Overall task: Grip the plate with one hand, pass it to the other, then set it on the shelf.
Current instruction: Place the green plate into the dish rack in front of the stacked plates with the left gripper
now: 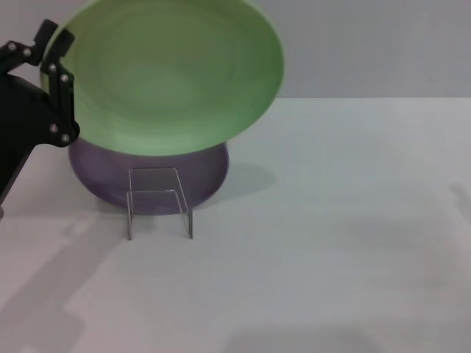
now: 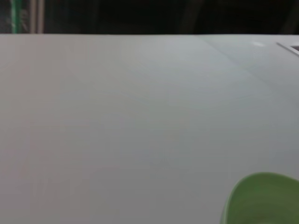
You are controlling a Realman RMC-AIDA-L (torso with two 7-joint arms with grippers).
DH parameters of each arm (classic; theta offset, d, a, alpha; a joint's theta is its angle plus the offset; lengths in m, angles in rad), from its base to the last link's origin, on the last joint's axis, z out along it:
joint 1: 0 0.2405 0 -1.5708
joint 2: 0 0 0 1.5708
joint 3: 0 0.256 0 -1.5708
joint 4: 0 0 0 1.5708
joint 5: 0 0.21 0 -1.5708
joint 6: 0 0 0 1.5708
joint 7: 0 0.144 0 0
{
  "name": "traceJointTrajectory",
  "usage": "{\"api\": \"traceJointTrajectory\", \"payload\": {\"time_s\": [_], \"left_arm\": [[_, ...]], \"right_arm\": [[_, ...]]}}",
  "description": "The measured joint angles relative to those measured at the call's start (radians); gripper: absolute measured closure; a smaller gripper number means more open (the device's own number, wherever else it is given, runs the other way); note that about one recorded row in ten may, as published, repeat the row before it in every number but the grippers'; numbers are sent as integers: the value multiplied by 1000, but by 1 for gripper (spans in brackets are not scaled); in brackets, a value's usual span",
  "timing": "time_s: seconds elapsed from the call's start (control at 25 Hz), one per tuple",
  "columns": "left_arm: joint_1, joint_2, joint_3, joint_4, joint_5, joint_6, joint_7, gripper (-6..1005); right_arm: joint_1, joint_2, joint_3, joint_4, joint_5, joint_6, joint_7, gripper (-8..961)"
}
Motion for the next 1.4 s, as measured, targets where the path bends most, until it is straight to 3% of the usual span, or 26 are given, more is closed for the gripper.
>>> {"api": "traceJointTrajectory", "payload": {"time_s": [0.64,1.4], "left_arm": [[-82,9,53,170,0,-15,83,950],[-118,28,85,230,0,-104,130,952]], "right_arm": [[5,-1,-24,0,0,55,13,210],[8,-4,-49,1,-5,66,8,208]]}}
